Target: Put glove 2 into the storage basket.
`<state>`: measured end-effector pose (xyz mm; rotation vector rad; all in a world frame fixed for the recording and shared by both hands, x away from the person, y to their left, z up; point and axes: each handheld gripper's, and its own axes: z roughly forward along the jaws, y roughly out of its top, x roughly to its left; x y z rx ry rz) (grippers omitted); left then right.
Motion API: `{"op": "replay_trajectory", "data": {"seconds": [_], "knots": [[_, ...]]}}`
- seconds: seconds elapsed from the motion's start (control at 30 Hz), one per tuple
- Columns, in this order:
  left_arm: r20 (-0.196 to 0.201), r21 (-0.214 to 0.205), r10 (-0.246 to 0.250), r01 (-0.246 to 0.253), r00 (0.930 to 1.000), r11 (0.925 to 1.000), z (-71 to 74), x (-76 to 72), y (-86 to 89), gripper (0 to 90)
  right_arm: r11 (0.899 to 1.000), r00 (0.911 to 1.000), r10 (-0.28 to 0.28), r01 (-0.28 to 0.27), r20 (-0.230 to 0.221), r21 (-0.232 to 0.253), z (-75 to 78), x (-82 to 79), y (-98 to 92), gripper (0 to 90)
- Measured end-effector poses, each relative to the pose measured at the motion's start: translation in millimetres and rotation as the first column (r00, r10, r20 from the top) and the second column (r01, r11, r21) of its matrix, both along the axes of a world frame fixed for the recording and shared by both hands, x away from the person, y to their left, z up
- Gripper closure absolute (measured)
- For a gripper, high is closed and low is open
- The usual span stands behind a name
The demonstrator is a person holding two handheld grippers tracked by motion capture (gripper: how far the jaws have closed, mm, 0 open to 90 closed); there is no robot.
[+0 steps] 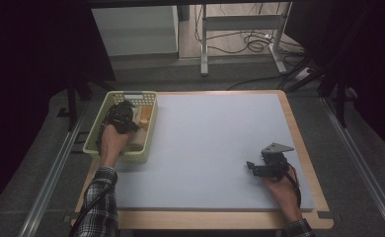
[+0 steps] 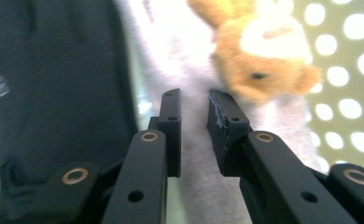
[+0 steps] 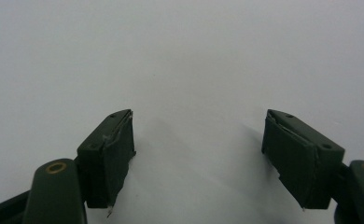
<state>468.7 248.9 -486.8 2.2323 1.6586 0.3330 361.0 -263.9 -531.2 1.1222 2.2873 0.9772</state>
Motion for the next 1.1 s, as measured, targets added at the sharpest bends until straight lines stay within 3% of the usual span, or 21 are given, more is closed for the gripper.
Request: {"op": "replay_trajectory", "data": {"seconds": [0.07,0.2,0.37,0.53,0.73,1.1], "knots": [[-0.003,0.026,-0.007,0.007,1.0,0.9996,-0.5,1.2,-5.6,76.3,1.0,1.0,0.0,0.0,0.0,0.0,0.0,-0.1,0.0,24.8],[-0.007,0.017,0.003,-0.003,1.0,0.9998,0.0,1.8,-0.8,73.1,1.0,1.0,0.0,0.0,0.0,0.0,0.0,0.0,-0.1,24.8],[0.025,0.002,0.011,-0.011,0.9996,0.9999,4.7,-2.7,7.5,61.1,1.0,1.0,0.001,-0.001,0.0,0.0,0.0,0.0,-0.1,24.8],[0.064,0.026,0.005,-0.007,0.9979,0.9996,13.0,-8.2,9.0,47.9,1.0,1.0,0.0,0.0,0.0,0.0,0.0,0.0,0.0,24.8],[0.104,0.0,0.001,-0.001,0.9946,1.0,22.0,-14.5,9.6,35.1,1.0,1.0,0.0,0.0,0.0,-0.001,0.0,-0.1,0.0,24.7],[0.141,-0.061,-0.007,0.016,0.99,0.998,24.5,-25.7,16.2,18.0,1.0,1.0,-0.001,0.001,0.001,-0.001,0.0,-0.1,0.1,24.5]]}}
